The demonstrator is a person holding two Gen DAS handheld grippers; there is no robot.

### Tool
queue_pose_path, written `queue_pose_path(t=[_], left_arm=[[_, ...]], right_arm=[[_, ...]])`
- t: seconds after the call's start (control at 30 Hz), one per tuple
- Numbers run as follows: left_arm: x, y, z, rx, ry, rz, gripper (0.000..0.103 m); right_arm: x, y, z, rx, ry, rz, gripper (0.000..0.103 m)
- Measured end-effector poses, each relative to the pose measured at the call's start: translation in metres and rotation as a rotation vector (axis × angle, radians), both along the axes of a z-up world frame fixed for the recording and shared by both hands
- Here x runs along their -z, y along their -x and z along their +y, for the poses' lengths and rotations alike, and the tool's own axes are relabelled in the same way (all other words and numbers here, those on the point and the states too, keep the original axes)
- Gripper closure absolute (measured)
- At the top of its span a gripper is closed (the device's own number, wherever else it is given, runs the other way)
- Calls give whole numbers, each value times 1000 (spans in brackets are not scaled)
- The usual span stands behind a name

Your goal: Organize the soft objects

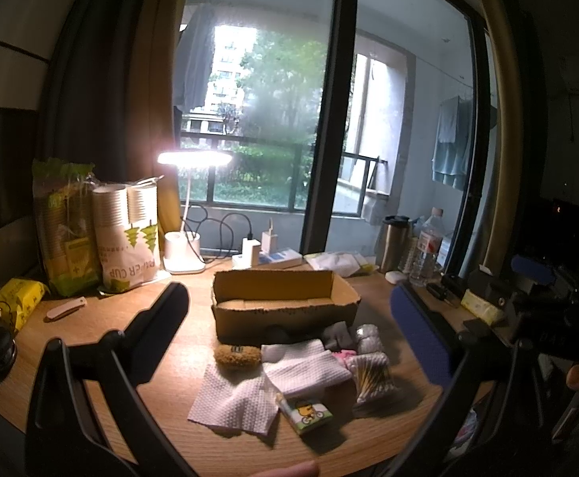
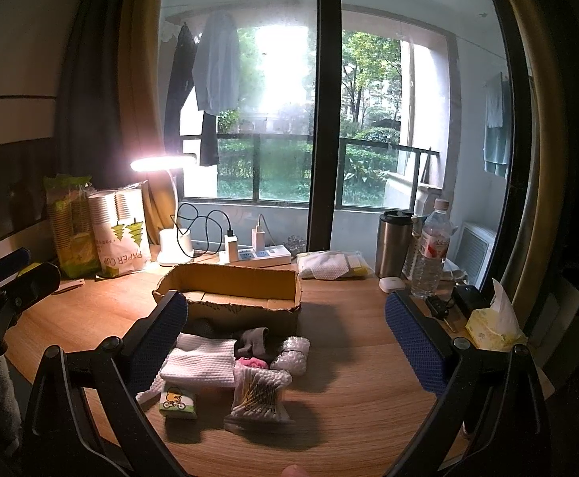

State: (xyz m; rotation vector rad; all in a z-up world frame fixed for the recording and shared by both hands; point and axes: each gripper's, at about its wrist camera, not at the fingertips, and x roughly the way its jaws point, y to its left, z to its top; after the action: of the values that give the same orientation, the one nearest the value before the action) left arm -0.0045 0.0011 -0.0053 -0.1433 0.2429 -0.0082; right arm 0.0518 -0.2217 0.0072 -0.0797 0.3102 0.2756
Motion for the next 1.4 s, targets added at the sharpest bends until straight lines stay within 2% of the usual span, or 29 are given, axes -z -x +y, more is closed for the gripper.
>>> queue_pose_path(t=[0.4, 0.57, 0.97, 1.4], left_arm=[[6, -5, -4, 2, 0, 18, 1], [12, -18, -5, 11, 7, 57, 1], [55, -58, -15, 69, 36, 233, 1], [116, -97, -25, 104, 23, 425, 1]], right_arm=[[2, 0, 2, -4, 5, 6, 2], [7, -10, 1, -3, 12, 21, 2], [47, -42, -4, 16, 32, 137, 2], [100, -74, -3, 9, 17, 273, 2]])
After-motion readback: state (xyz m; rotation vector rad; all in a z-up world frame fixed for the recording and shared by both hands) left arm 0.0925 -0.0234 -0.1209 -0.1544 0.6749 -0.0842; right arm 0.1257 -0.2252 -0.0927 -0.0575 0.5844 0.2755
